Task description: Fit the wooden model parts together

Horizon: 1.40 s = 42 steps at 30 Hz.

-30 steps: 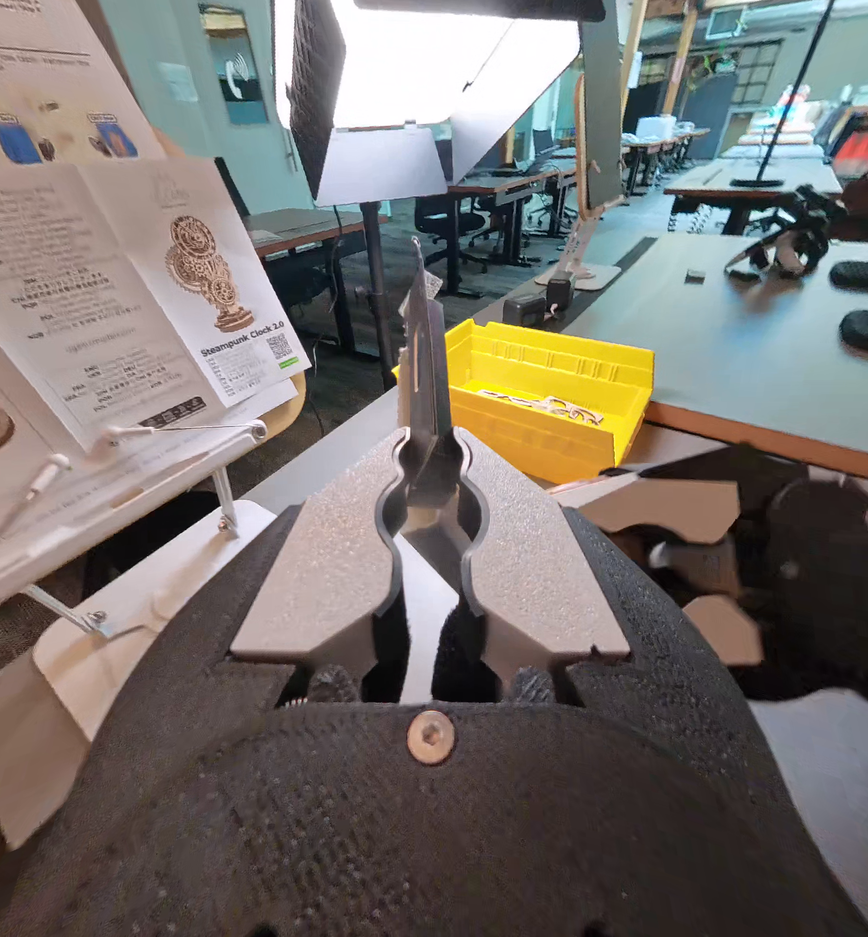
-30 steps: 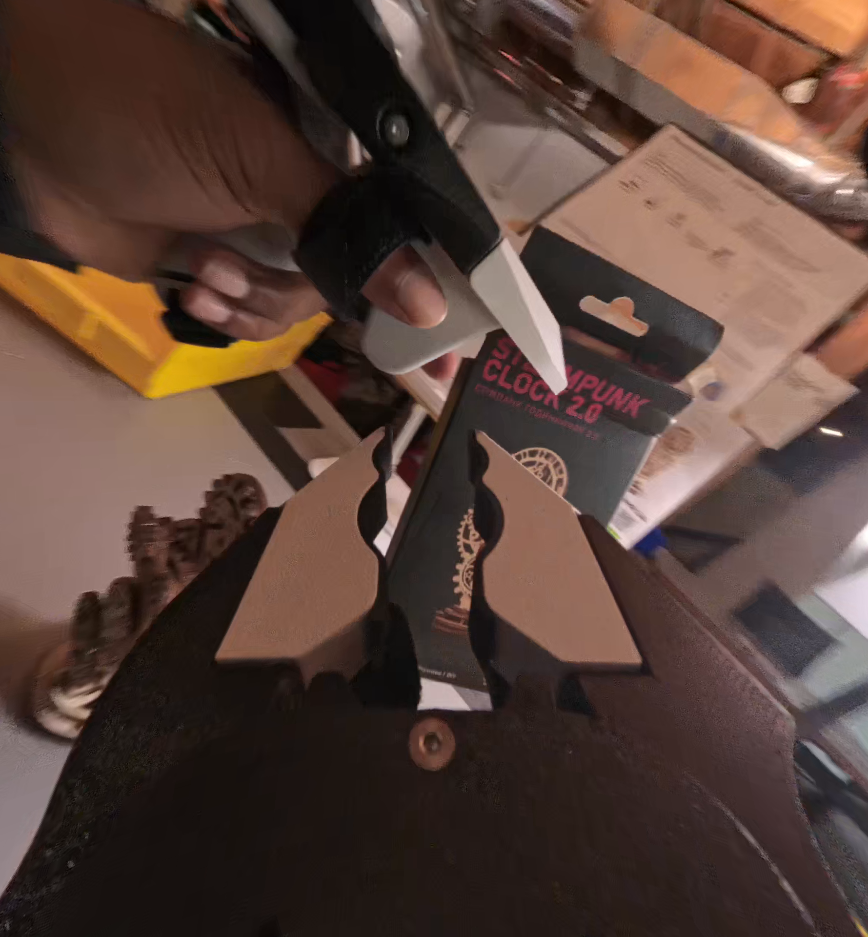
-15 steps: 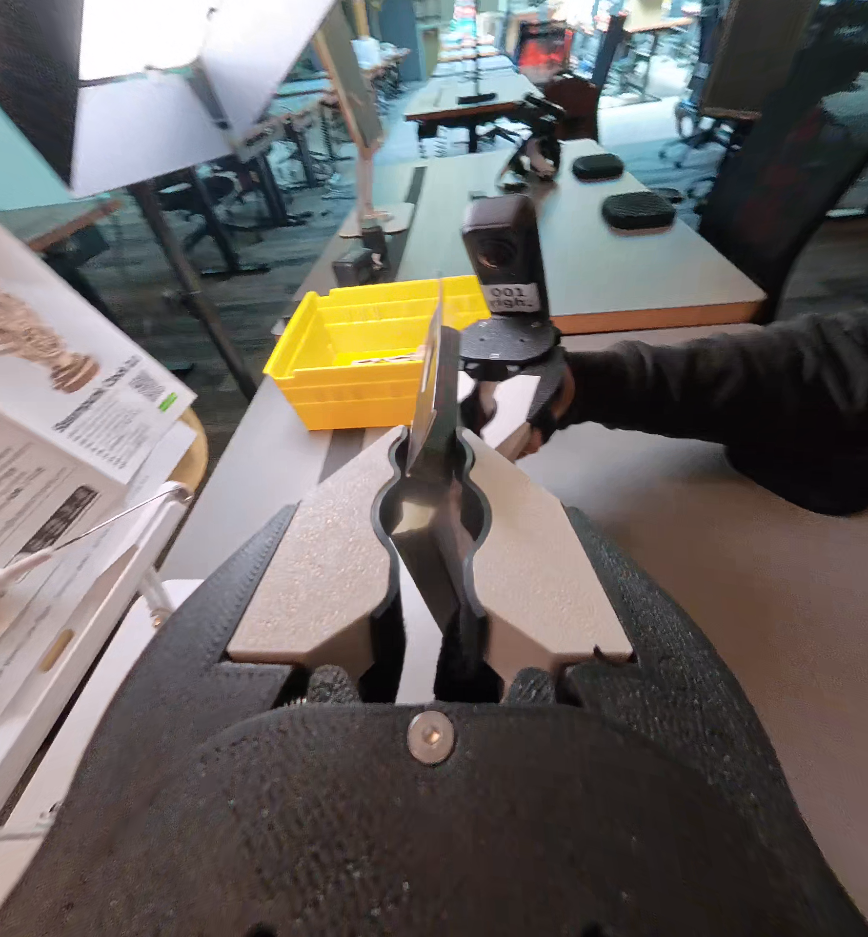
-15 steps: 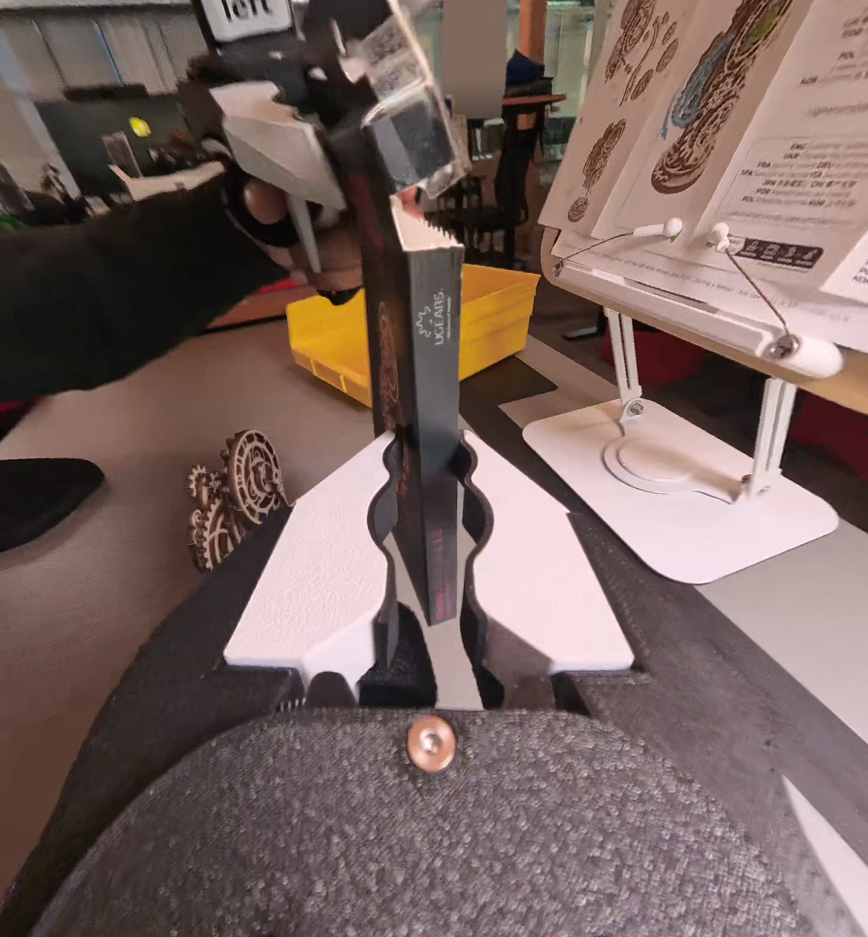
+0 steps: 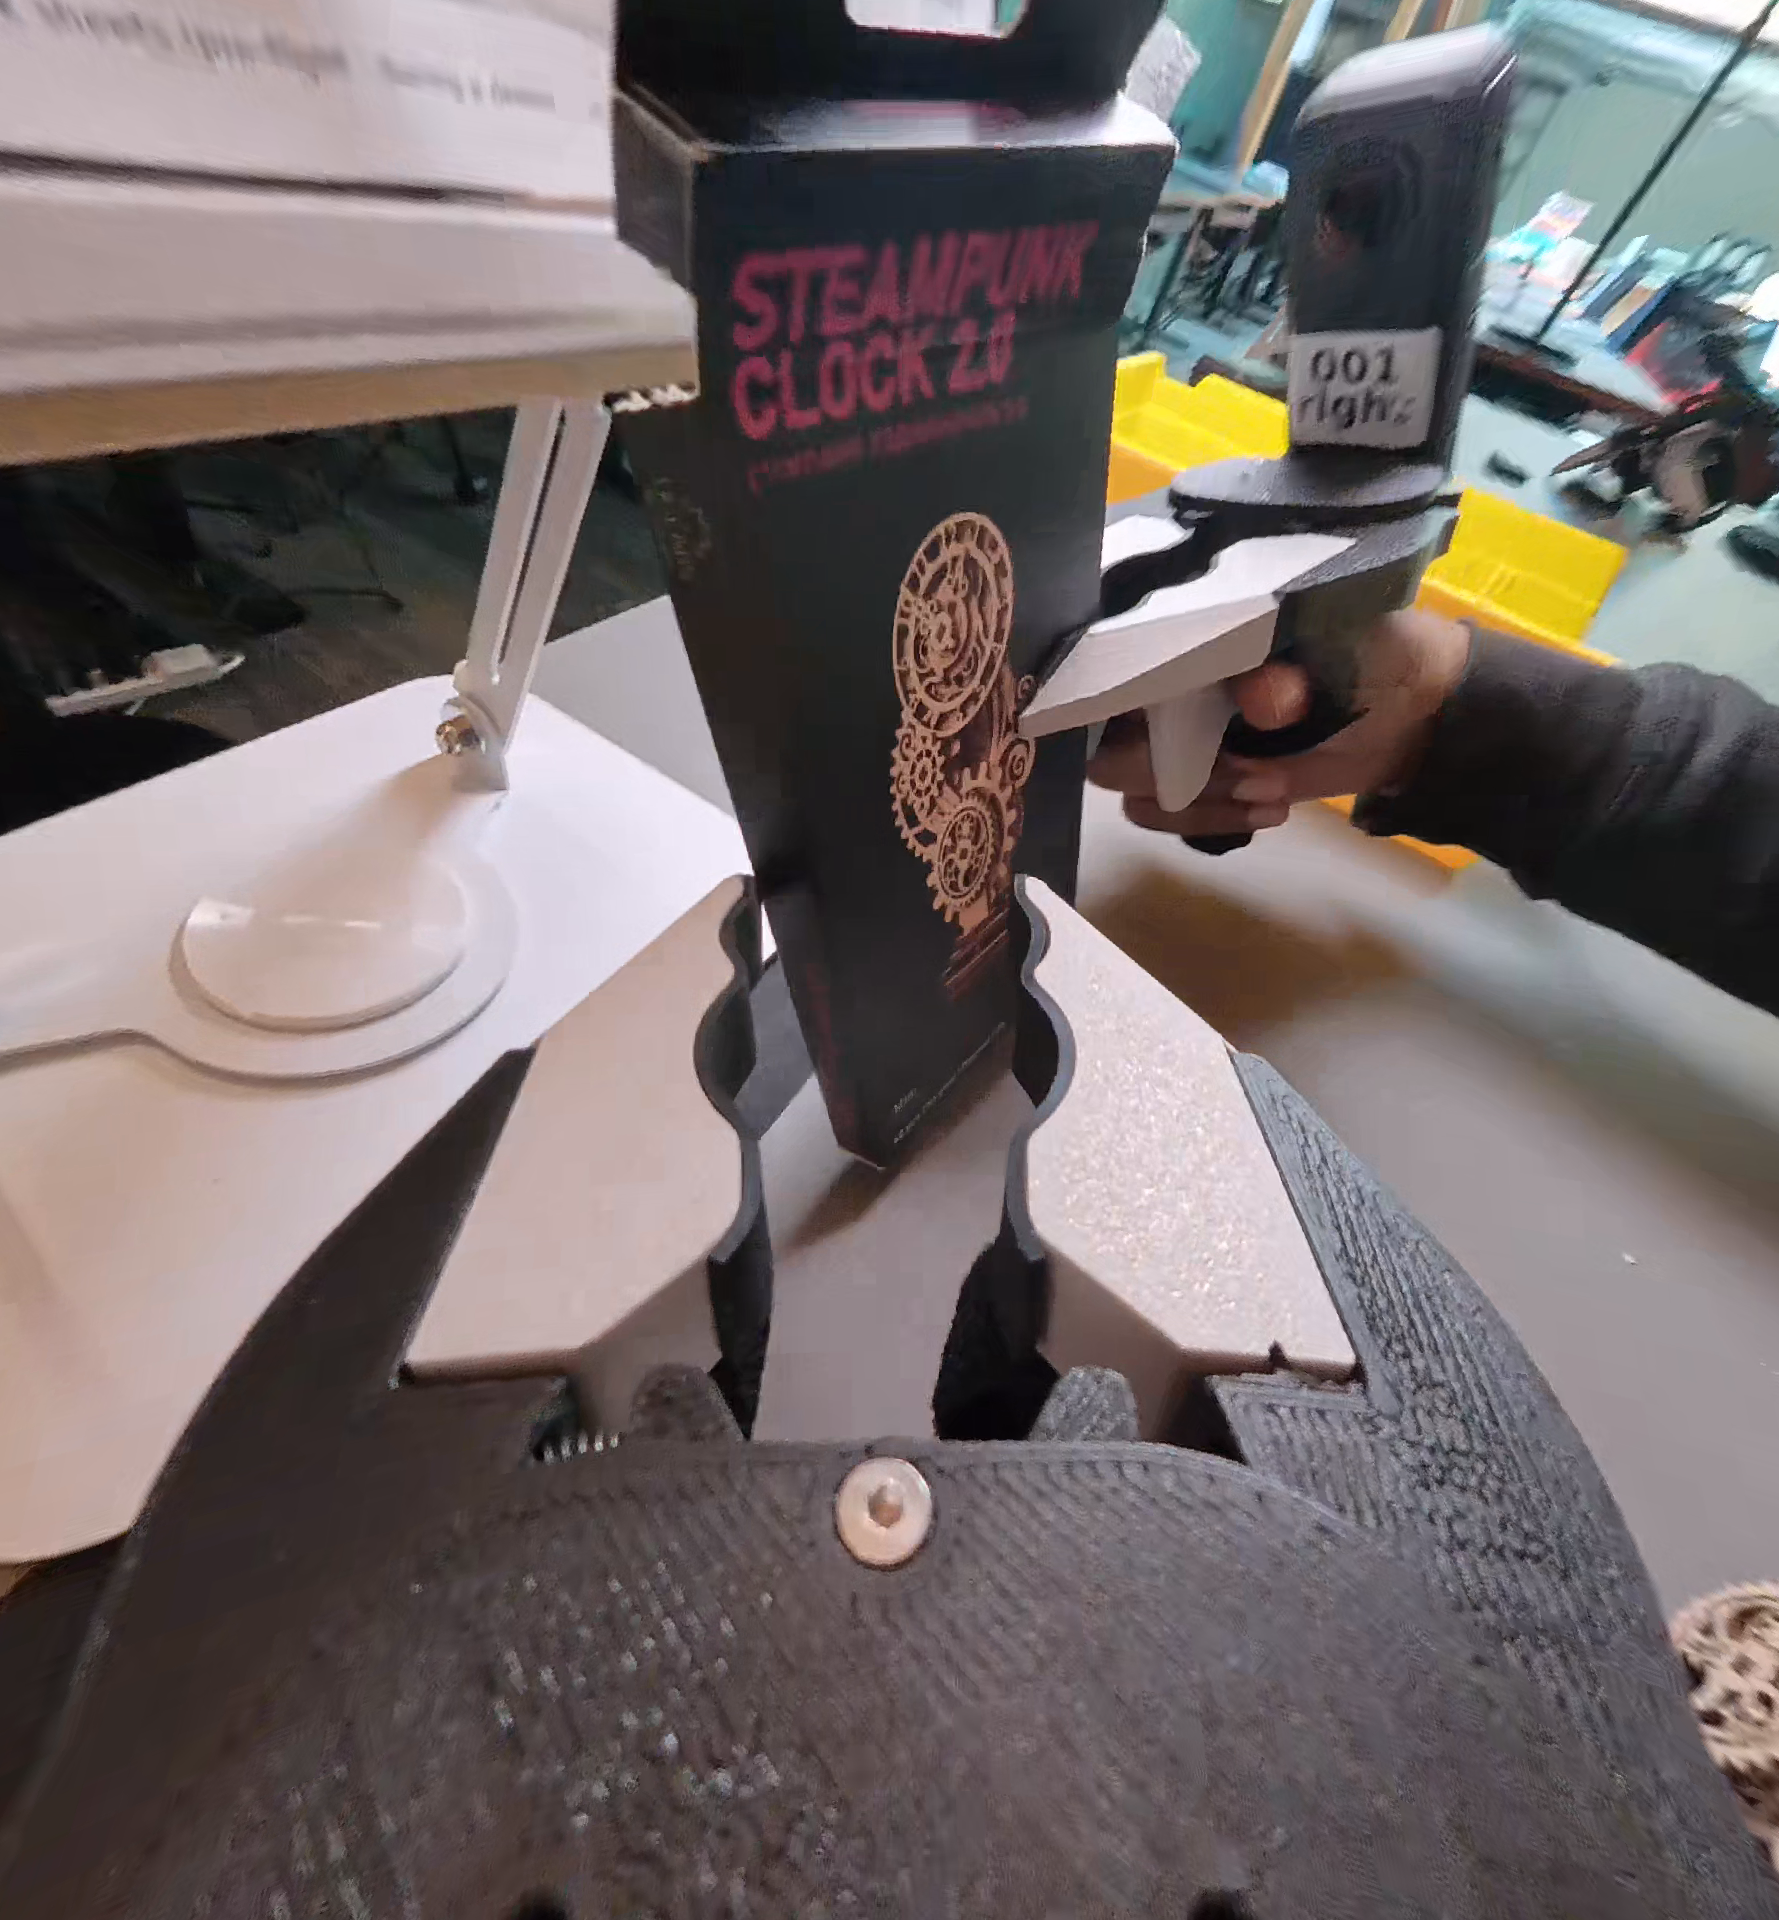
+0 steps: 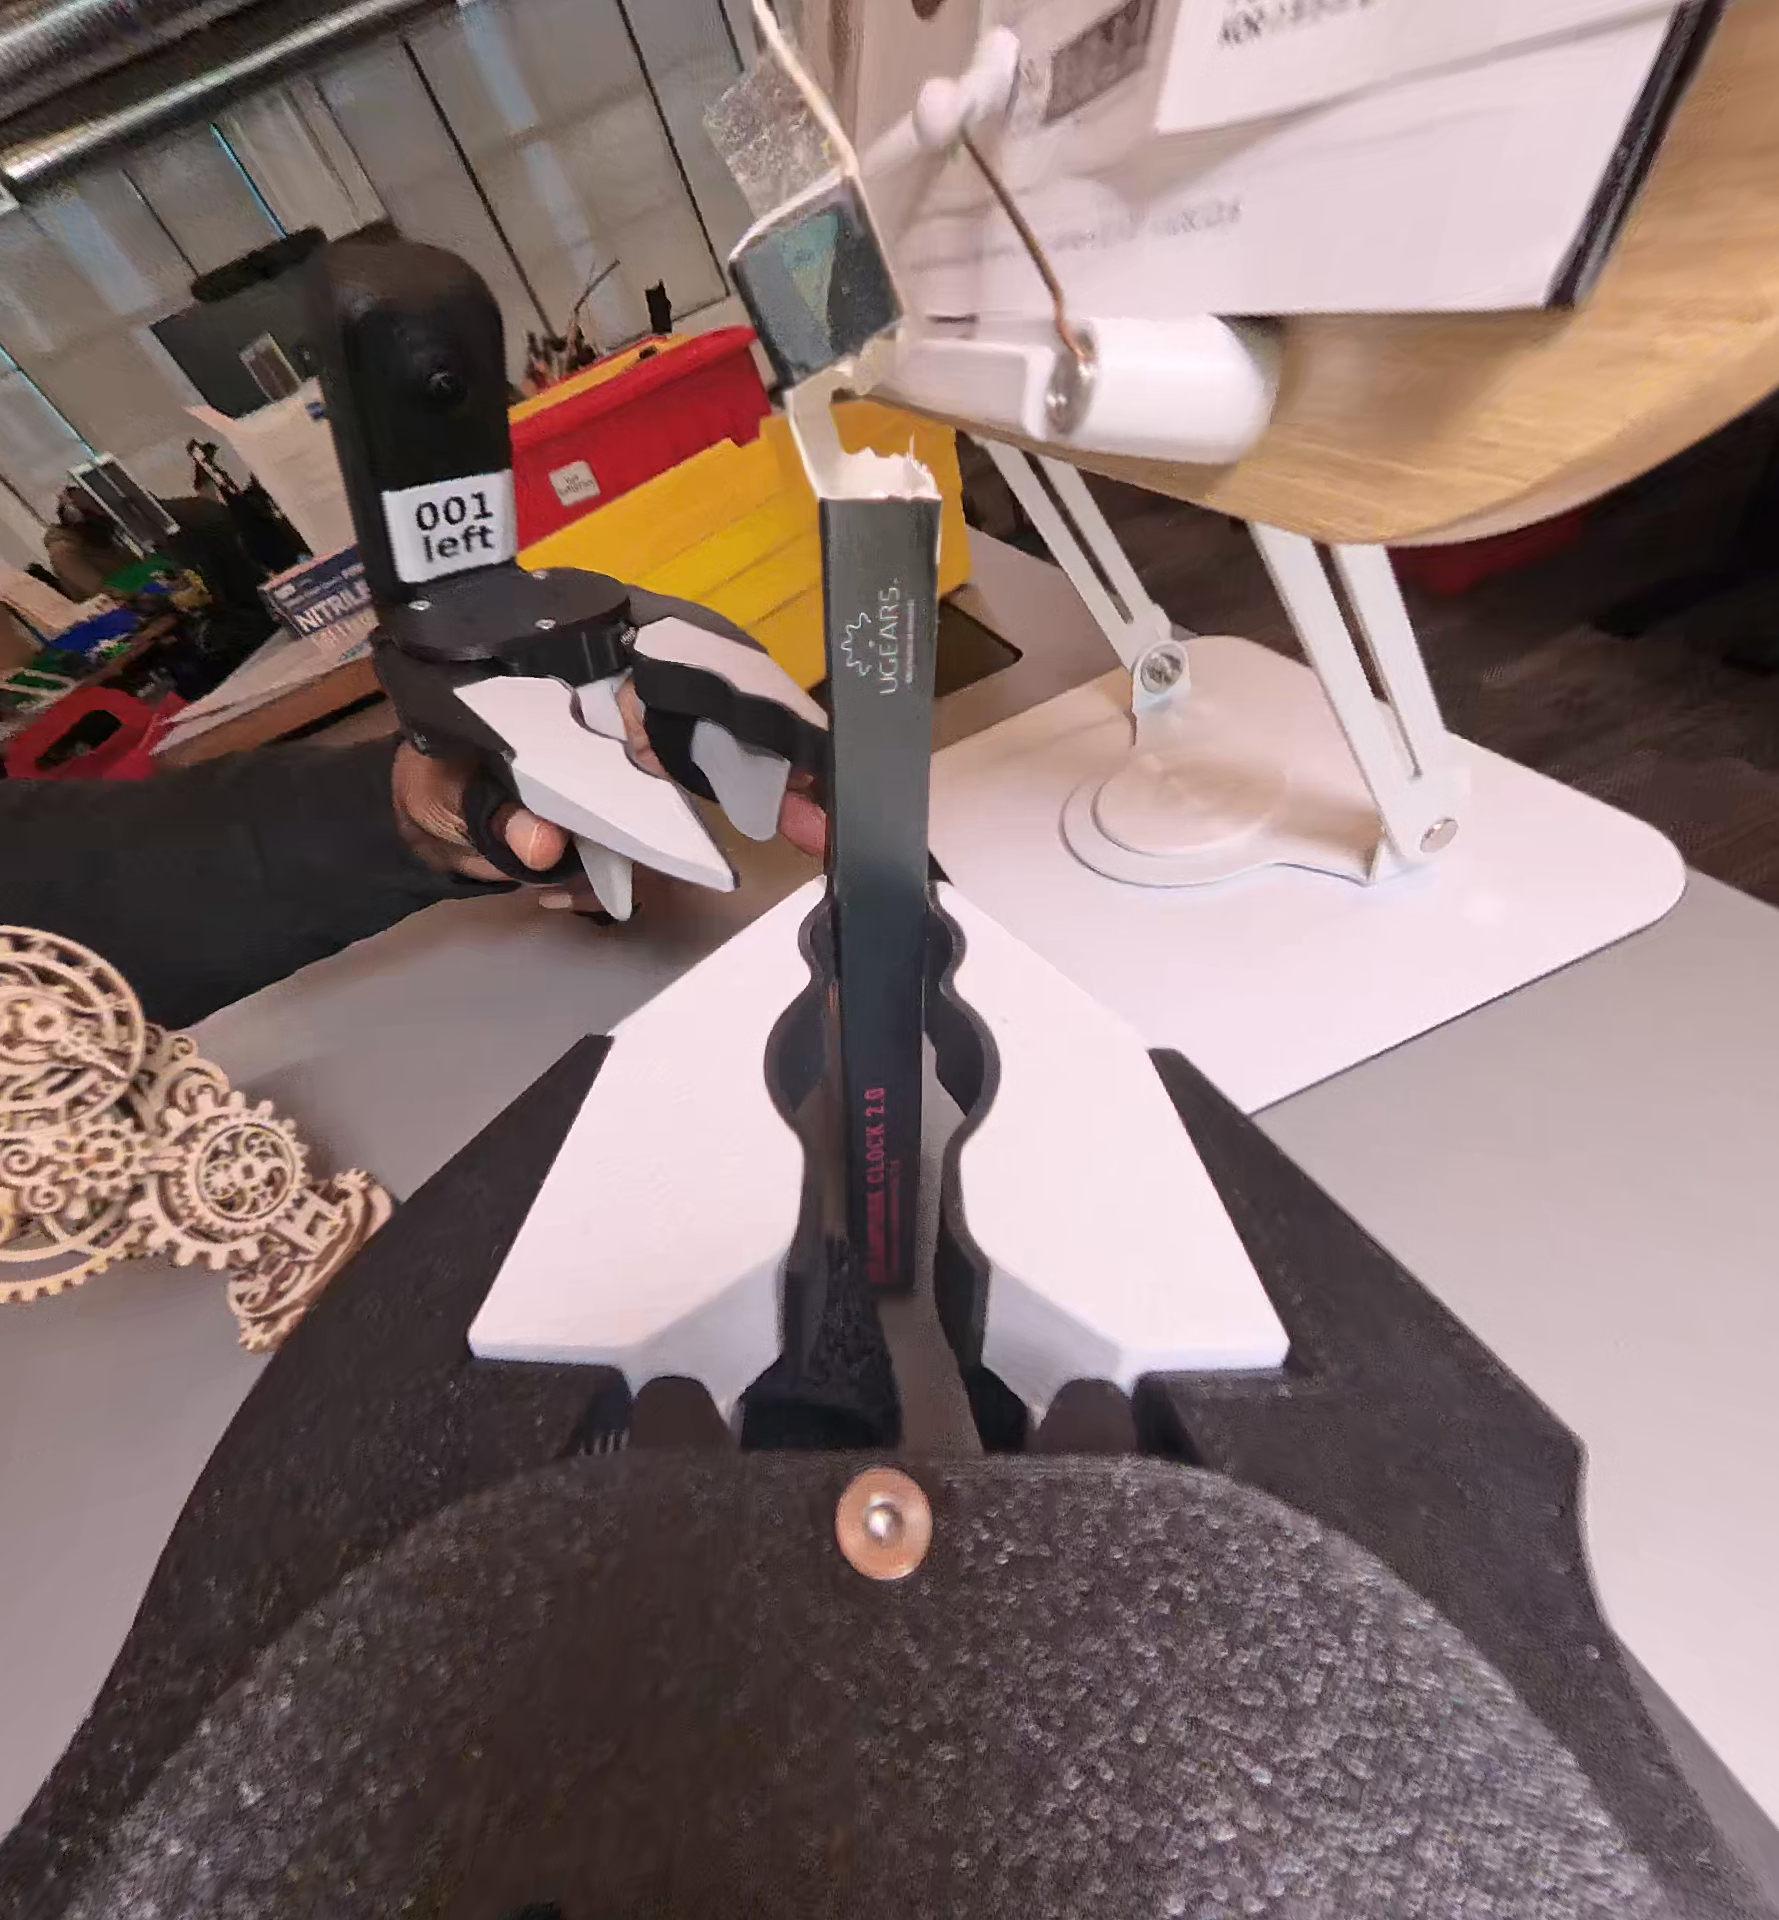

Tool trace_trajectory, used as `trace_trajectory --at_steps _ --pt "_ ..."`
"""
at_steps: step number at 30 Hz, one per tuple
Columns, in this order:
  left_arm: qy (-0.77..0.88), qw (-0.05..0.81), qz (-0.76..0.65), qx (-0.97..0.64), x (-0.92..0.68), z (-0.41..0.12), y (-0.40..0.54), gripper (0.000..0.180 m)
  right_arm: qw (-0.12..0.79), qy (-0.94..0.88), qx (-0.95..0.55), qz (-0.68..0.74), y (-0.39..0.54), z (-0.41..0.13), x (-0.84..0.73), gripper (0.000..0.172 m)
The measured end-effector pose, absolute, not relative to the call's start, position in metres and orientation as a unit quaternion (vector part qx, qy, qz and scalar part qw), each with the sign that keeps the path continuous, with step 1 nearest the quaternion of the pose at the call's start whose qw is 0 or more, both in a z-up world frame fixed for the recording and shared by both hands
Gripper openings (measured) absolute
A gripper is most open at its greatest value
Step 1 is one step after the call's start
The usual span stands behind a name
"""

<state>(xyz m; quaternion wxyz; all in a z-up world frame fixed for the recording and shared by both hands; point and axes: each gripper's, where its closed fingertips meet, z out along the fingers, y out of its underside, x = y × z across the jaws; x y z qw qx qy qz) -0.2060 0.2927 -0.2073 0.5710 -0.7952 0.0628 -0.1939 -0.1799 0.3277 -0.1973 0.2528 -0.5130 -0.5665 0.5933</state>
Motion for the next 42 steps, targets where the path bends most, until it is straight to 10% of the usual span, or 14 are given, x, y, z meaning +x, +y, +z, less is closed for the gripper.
trace_trajectory --at_steps 22,32,42 --pt "0.101 0.597 -0.106 -0.789 -0.193 -0.174 0.153 0.042 0.406 -0.602 -0.542 0.423 0.240 -0.192 -0.068 0.047" --pt "0.233 0.490 -0.217 -0.811 -0.103 -0.239 0.087 0.079 0.391 -0.584 -0.583 0.407 0.130 -0.219 -0.033 0.054" --pt "0.234 0.473 -0.211 -0.823 -0.090 -0.253 0.122 0.047 0.415 -0.559 -0.596 0.400 0.132 -0.218 -0.005 0.051"
